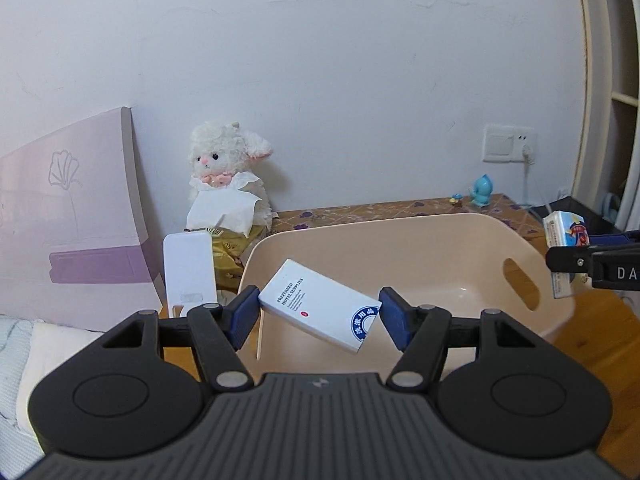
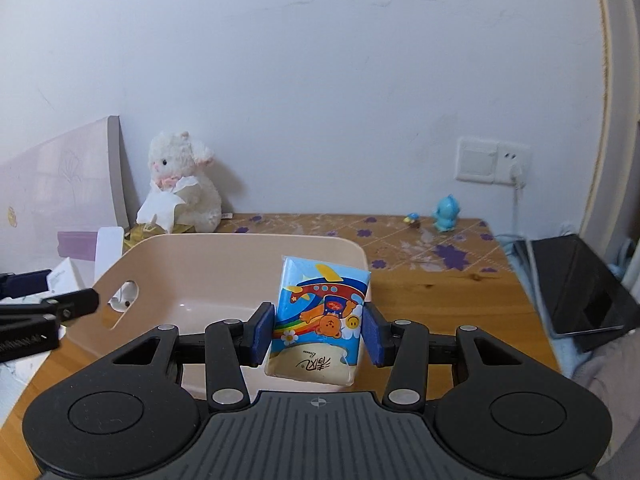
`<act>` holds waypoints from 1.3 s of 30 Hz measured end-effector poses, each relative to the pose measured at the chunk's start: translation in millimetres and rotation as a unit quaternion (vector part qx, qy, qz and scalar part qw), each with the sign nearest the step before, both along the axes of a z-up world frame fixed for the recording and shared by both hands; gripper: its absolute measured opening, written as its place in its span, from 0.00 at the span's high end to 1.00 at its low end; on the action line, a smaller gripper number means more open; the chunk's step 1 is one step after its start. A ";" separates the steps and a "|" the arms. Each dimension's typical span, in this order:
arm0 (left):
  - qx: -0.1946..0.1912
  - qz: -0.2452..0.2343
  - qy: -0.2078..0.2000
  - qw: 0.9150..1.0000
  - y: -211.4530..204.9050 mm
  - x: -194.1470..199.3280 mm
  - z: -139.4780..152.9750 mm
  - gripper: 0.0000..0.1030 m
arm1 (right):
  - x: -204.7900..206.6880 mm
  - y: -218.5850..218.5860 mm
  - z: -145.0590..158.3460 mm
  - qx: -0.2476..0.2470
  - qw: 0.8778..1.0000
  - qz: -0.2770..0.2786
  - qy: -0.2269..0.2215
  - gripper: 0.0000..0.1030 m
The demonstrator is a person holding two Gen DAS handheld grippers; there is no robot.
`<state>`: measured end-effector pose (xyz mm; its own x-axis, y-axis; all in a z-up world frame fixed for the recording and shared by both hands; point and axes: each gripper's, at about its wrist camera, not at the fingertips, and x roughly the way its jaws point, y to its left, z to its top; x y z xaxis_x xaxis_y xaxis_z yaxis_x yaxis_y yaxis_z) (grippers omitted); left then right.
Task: Organize objects
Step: 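Lift both held items over the beige bin and open both tools, then withdraw both tools from the bin back toward the table items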
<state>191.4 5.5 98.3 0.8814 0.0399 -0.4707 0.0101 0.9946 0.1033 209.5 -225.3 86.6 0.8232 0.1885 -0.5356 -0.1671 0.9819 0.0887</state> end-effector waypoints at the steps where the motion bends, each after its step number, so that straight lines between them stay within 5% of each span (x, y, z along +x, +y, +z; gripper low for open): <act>1: 0.003 0.001 0.001 1.000 -2.1 5.3 -2.3 0.35 | 6.9 2.7 -2.3 0.001 1.000 0.003 0.005 0.58; 16: 0.019 0.008 0.102 0.995 -17.9 69.4 -64.3 0.34 | 58.4 43.5 -58.8 -0.087 0.992 0.042 0.082 0.57; 23: 0.023 0.004 0.101 0.995 -17.4 60.7 -59.2 0.15 | 47.8 39.7 -52.3 -0.101 0.993 0.046 0.051 0.23; 27: 0.006 0.009 0.092 0.996 -11.5 47.9 -48.2 0.11 | 35.0 29.0 -38.5 -0.073 0.995 0.049 0.041 0.22; 31: 0.003 0.016 0.078 0.997 -5.1 29.0 -38.4 0.09 | 14.8 19.7 -24.7 -0.075 0.996 0.043 0.024 0.02; 39: -0.007 0.030 0.060 0.998 4.6 -14.1 -24.0 0.07 | -26.8 -6.2 -18.0 -0.067 0.997 0.027 0.033 0.00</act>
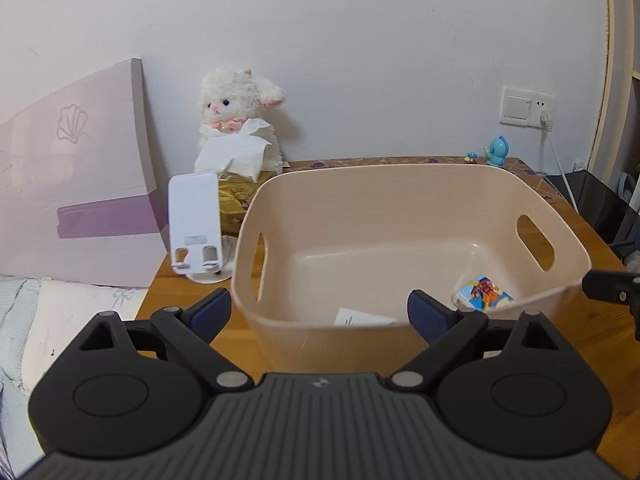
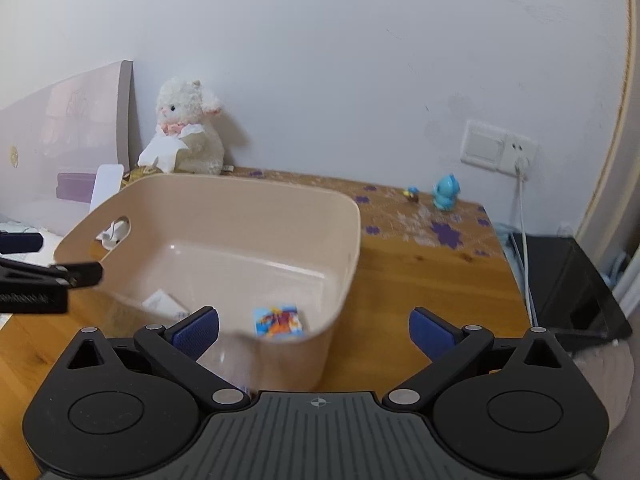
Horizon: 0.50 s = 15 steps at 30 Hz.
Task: Organize objects
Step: 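Withdraw both tools from the bin back toward the table items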
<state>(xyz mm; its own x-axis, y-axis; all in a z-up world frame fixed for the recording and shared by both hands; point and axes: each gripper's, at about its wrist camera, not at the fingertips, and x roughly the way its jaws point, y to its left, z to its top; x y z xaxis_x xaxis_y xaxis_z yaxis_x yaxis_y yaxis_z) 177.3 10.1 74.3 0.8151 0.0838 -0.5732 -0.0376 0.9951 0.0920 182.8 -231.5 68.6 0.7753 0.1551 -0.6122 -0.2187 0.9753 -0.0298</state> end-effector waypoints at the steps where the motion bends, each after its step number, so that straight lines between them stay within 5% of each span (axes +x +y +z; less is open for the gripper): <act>1: 0.003 -0.001 -0.001 1.000 -0.2 -6.2 0.2 0.07 | -5.9 -2.6 -2.7 0.001 1.000 -0.002 0.003 0.00; 15: 0.010 -0.003 0.032 0.999 7.4 -63.4 -37.7 0.06 | -59.9 16.3 -64.3 0.008 0.997 0.039 0.069 0.00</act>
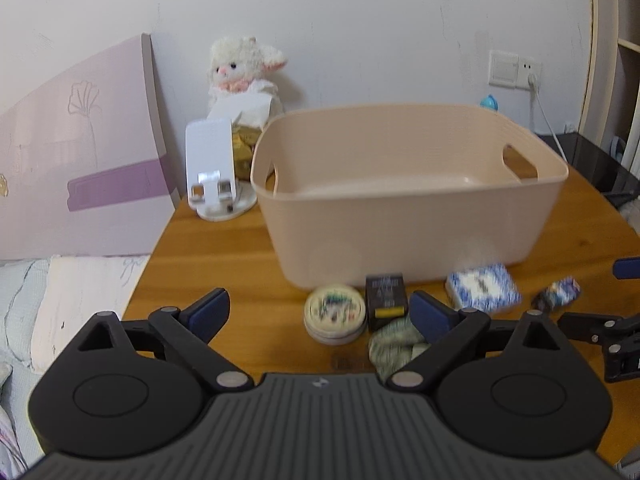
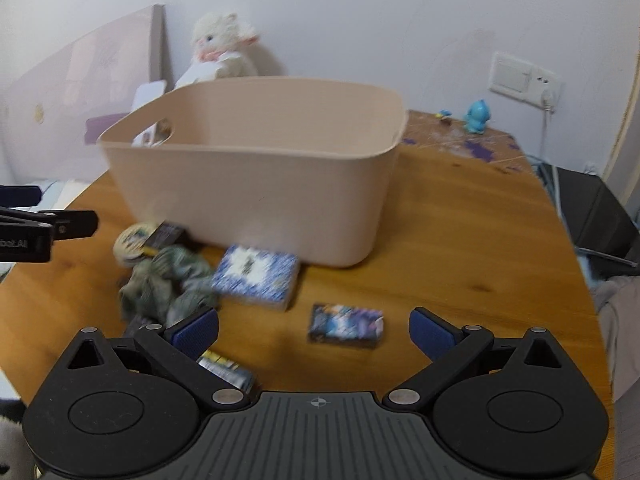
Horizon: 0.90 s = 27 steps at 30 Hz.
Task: Organize objects
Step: 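Withdraw both tools from the bin back toward the table items, then grasp the green plaid cloth with the left tool while the right tool grasps the dark blue box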
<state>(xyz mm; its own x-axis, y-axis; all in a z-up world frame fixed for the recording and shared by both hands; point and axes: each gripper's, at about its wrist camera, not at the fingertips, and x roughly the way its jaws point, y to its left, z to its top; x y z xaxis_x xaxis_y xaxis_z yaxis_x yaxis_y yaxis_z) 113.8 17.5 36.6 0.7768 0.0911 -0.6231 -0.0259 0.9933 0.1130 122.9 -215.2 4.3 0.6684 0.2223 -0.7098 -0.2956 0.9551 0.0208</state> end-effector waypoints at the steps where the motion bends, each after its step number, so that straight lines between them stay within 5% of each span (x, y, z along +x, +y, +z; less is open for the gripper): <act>1: -0.001 0.000 0.003 1.000 0.4 -2.5 -4.0 0.06 | -1.9 3.7 -2.2 0.001 1.000 0.007 0.002 0.00; 18: -0.017 0.022 0.035 0.999 16.9 -8.7 -39.2 0.06 | -1.5 74.9 -46.4 -0.085 0.985 0.151 0.016 0.02; 23: -0.016 0.017 0.036 0.999 12.8 -9.0 -42.7 0.06 | 4.5 69.7 -41.4 -0.055 0.985 0.159 0.031 0.35; 27: -0.017 0.011 0.039 0.999 8.0 -7.9 -45.5 0.06 | 5.6 61.1 -39.7 -0.039 0.985 0.161 0.044 0.52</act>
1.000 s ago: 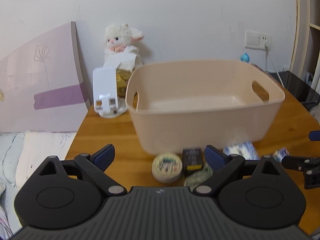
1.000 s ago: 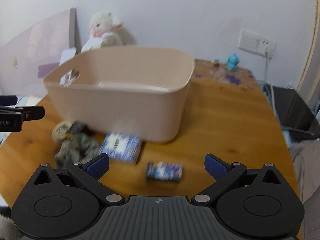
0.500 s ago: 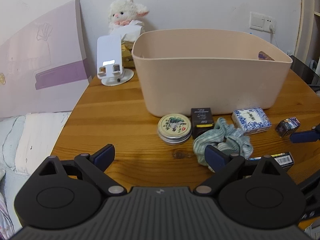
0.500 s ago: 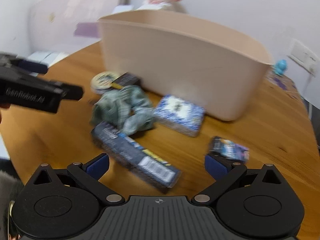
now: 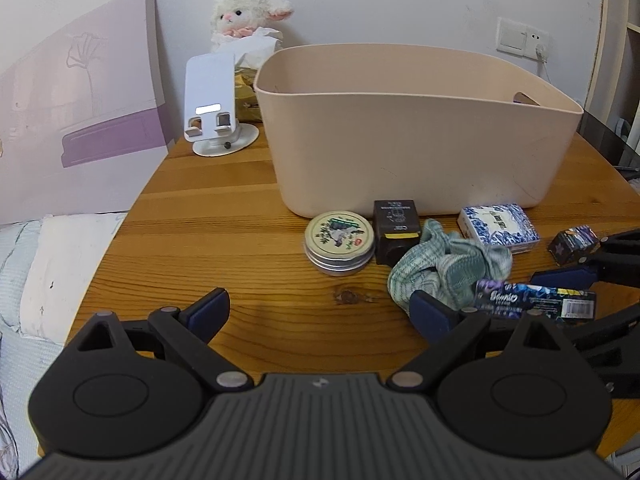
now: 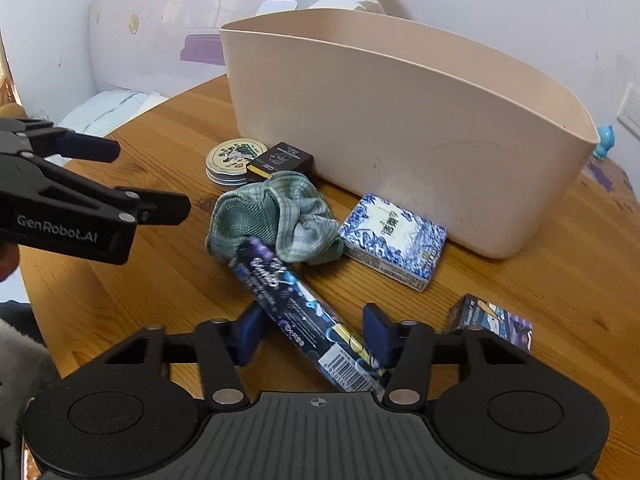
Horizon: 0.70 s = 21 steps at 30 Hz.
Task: Organize objects
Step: 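Grasp the green plaid cloth with the left tool while the right tool grasps the dark blue box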
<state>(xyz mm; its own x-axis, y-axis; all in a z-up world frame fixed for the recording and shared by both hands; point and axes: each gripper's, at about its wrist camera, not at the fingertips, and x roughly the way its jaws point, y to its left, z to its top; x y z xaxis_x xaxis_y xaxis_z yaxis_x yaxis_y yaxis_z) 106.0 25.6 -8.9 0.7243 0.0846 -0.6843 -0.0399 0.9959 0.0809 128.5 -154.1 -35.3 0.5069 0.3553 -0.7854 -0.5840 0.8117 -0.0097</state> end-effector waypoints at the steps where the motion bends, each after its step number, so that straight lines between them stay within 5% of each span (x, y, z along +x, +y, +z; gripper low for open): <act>1: 0.000 -0.001 0.000 1.000 -1.2 0.4 -0.5 0.06 | 0.7 -2.8 0.3 0.004 1.000 0.000 0.004 0.60; 6: -0.009 0.000 -0.002 1.000 -4.3 3.2 -2.2 0.06 | 1.5 -13.8 1.6 0.005 1.000 -0.009 0.006 0.79; 21: -0.041 -0.061 0.011 0.997 -39.2 14.8 -16.0 0.06 | 9.9 -37.7 8.3 0.024 0.998 -0.049 -0.022 0.79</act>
<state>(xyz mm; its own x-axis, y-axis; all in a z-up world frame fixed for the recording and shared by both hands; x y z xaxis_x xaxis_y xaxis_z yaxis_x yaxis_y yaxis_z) 120.7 -13.6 -24.9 0.7106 -0.0603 -0.7010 0.0838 0.9965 -0.0008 138.4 -191.7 -27.1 0.5744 0.3397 -0.7448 -0.5020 0.8648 0.0074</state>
